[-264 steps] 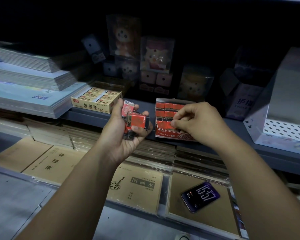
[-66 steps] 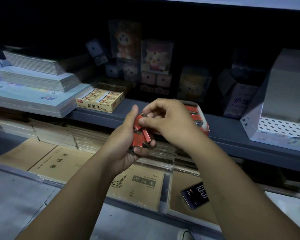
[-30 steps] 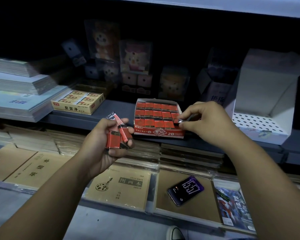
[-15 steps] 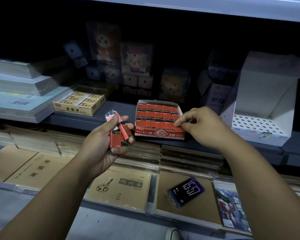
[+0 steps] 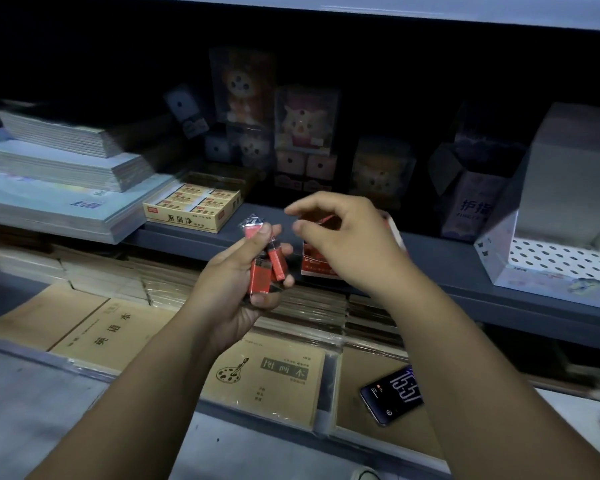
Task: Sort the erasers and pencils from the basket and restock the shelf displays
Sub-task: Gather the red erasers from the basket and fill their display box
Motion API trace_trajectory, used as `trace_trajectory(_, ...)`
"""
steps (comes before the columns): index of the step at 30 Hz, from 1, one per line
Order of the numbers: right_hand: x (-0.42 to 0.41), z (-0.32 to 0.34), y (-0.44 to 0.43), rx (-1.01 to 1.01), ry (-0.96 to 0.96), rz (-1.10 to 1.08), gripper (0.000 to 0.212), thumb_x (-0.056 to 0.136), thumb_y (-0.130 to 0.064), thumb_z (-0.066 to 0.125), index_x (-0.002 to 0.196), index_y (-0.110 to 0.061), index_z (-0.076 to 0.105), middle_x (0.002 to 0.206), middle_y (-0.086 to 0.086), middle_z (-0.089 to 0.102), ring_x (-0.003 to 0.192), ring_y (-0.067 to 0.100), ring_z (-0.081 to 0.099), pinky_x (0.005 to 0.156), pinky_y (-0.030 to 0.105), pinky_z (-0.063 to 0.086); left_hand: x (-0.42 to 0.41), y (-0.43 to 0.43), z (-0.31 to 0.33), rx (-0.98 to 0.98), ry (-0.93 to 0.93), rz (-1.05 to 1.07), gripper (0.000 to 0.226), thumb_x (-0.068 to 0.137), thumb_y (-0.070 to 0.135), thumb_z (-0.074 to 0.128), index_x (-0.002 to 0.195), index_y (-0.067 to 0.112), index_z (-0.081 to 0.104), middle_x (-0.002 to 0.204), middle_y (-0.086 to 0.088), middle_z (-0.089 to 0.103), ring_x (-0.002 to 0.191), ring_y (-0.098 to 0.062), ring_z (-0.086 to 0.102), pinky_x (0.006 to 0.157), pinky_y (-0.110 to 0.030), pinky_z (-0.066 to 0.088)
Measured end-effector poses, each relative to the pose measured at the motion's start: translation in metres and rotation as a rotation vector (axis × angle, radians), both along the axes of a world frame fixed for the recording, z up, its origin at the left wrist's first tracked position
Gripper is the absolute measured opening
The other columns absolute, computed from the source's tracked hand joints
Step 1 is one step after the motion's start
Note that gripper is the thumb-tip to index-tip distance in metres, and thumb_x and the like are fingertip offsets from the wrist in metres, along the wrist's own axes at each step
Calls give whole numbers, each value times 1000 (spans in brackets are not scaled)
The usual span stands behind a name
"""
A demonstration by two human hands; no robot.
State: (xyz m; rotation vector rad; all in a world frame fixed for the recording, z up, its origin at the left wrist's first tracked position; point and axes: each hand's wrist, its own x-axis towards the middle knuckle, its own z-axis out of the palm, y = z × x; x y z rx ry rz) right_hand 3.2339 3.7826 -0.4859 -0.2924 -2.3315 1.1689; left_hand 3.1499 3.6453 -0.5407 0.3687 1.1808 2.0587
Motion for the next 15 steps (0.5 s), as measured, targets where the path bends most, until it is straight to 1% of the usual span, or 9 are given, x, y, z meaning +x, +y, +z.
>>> trace_trajectory(2,-9,1,-8,-99,-20,58,13,94,-17,69,105,-19,76,86,-9,71,66,2,65,63,21,54,2,-1,2,-6,22,-21,40,97,36,61,127,8,61,92,-17,65,54,-17,58,34,-15,29)
trace_trajectory(3,-14,0,-11,-119,-28,67,12,94,-18,70,104,-18,76,87,-7,71,67,7,67,63,26,55,3,-1,2,-15,31,-19,41,96,34,60,127,7,60,88,-19,65,52,-17,58,34,-15,28)
trace_trajectory(6,-24,-3,-11,-108,-24,52,9,89,-22,76,97,-19,78,89,-4,74,79,11,71,75,32,60,3,1,4,-66,88,1,42,93,32,62,127,7,61,80,-18,63,56,-20,59,33,-17,28)
trace_trajectory(7,-26,-3,-9,-125,-18,48,9,87,-22,79,94,-17,78,87,-2,75,78,13,71,73,33,60,3,1,4,-84,110,1,38,94,31,62,124,8,62,80,-18,64,57,-21,59,33,-18,28)
trace_trajectory(8,-27,-2,-7,-169,-11,53,9,85,-19,80,92,-14,78,82,1,75,71,14,70,63,31,58,2,2,5,-97,125,-3,33,96,29,61,121,7,63,81,-18,64,58,-21,59,33,-18,28)
trace_trajectory(9,-28,-2,-6,-227,-3,61,8,85,-16,80,90,-9,78,75,4,73,61,14,66,52,26,53,1,3,6,-102,135,-8,28,98,28,60,117,7,64,83,-18,66,59,-22,59,32,-18,28)
trace_trajectory(10,-28,-1,-4,-285,5,66,8,87,-13,79,88,-5,77,67,6,69,54,12,60,47,22,47,0,4,7,-100,144,-19,26,99,27,60,113,6,64,86,-17,67,60,-22,59,32,-18,28)
trace_trajectory(12,-31,-2,1,-356,16,58,8,90,-10,74,88,-2,75,60,7,63,51,12,55,45,21,44,-4,5,10,-92,168,-57,26,99,31,61,108,7,65,88,-15,67,62,-22,59,33,-17,28)
trace_trajectory(15,-31,-3,7,-345,18,60,10,93,-14,71,88,-7,74,63,8,62,53,14,58,49,25,45,-7,7,14,-91,201,-108,30,99,36,60,105,7,64,86,-19,63,59,-20,56,35,-18,27)
